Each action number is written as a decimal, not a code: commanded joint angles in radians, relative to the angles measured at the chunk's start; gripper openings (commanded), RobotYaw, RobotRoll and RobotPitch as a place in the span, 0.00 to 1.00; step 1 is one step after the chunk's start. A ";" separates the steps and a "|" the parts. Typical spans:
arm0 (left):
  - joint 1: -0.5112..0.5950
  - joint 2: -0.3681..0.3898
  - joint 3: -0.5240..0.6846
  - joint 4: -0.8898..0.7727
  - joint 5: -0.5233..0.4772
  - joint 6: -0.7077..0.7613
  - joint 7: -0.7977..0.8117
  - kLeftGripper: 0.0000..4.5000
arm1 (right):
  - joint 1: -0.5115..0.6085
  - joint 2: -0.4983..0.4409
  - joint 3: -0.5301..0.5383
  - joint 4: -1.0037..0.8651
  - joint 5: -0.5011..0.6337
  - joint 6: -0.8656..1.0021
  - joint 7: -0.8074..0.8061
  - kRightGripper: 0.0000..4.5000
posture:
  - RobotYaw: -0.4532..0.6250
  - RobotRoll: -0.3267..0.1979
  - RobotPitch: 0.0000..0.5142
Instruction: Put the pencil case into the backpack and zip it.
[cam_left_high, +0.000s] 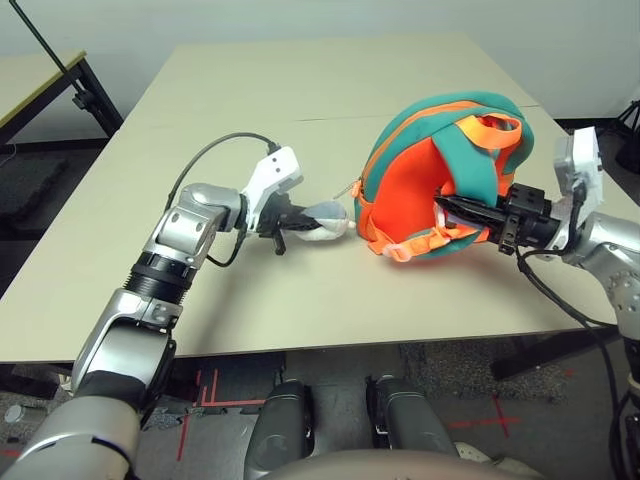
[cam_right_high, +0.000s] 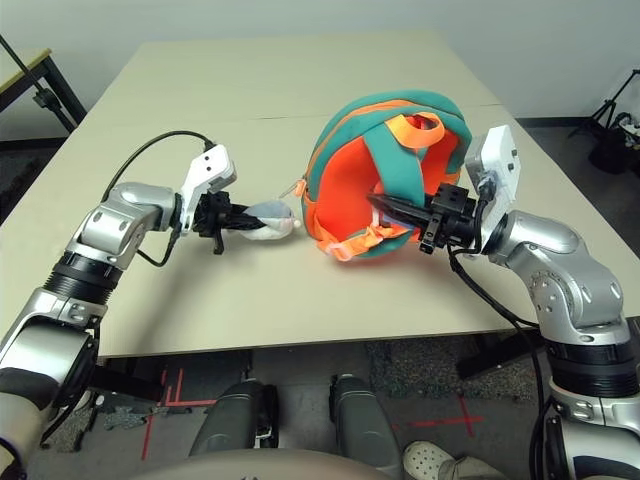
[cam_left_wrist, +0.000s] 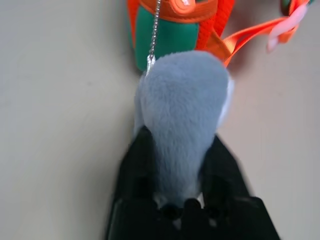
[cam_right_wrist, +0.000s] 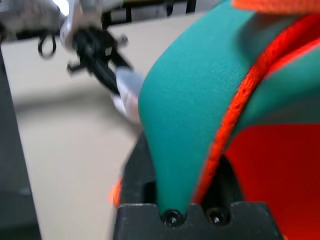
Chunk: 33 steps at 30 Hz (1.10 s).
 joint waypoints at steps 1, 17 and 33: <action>0.015 0.050 0.031 -0.033 -0.020 0.046 -0.013 0.63 | 0.032 -0.087 0.007 -0.049 0.007 0.038 0.083 0.52 | 0.47 0.62 0.15; 0.135 0.128 0.347 0.002 -0.049 -0.047 0.260 1.00 | 0.078 -0.257 -0.196 0.341 -0.148 -0.093 0.074 0.99 | 0.49 0.62 0.17; 0.244 -0.144 0.617 0.292 -0.010 -0.542 0.864 1.00 | -0.109 0.065 -0.291 0.797 -0.320 -0.504 -0.489 0.99 | 0.51 0.62 0.18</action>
